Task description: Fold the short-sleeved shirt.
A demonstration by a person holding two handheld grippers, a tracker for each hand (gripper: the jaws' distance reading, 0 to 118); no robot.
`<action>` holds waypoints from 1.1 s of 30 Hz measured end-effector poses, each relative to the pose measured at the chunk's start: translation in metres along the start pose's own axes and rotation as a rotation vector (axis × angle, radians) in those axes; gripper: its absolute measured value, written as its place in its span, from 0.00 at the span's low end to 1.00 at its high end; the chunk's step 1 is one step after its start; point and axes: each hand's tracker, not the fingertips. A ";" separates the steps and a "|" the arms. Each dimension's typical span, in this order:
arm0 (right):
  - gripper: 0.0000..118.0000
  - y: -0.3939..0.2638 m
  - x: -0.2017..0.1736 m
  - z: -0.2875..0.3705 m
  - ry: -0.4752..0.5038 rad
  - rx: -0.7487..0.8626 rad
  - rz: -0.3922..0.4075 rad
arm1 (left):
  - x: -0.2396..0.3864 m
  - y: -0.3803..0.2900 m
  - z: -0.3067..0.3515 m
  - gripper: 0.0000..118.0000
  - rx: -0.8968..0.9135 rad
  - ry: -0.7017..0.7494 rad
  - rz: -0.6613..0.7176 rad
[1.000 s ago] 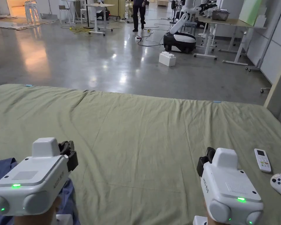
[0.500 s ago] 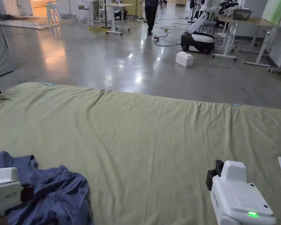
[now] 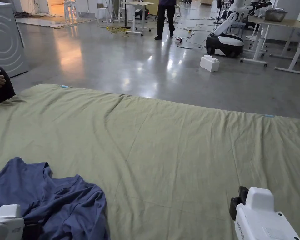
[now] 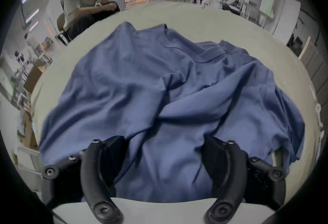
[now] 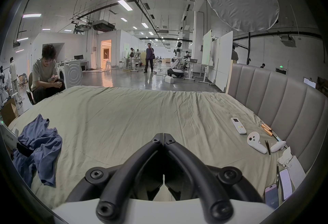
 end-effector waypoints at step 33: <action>0.01 0.014 0.008 0.023 -0.004 0.051 -0.034 | 0.037 0.086 0.162 0.07 0.629 -0.302 -0.006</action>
